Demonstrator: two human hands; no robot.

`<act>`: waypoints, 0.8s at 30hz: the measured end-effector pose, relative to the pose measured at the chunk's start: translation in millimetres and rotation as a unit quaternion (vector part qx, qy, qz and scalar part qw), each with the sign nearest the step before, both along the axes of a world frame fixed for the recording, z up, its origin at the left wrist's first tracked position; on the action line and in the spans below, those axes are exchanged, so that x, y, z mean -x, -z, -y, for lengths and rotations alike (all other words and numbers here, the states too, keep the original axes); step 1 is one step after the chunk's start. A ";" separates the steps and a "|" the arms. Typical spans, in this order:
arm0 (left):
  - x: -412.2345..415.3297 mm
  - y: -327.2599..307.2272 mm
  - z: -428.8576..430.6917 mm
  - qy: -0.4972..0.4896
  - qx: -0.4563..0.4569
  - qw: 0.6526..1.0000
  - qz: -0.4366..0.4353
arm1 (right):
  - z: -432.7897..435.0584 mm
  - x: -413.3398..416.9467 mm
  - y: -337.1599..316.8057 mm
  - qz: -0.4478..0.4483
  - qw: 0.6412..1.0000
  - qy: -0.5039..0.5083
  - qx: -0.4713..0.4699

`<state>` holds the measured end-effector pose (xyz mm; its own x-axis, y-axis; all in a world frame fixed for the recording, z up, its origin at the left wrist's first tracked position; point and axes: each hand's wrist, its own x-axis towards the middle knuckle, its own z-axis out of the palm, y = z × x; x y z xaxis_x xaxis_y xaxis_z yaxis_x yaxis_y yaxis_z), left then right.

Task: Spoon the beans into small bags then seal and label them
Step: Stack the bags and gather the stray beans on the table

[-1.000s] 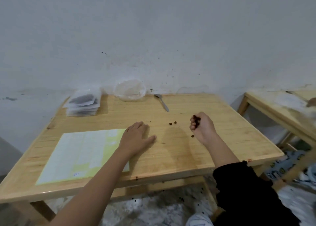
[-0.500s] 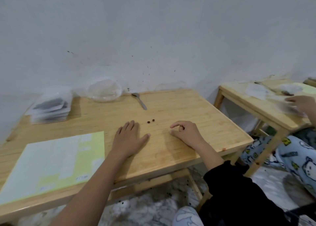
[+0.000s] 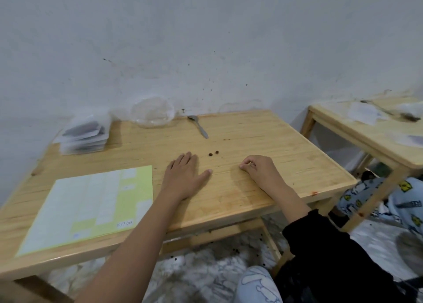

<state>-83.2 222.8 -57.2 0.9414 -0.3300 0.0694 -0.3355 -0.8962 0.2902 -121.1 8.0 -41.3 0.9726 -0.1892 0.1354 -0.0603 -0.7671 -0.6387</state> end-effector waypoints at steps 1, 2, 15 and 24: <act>0.2 -0.2 0.1 0.001 0.000 1.000 -0.002 | -0.6 0.5 0.0 0.001 1.000 -0.001 0.008; 0.5 -0.6 0.1 0.001 0.001 1.000 -0.002 | -1.5 1.3 -1.1 0.004 1.000 0.002 0.003; -2.6 2.5 0.5 -0.007 0.027 1.000 0.005 | -26.9 -43.7 -21.4 -0.012 0.774 0.068 -0.629; -3.6 5.6 1.5 -0.014 0.031 0.999 0.007 | -34.8 -69.6 -3.3 0.022 0.997 -0.037 -0.068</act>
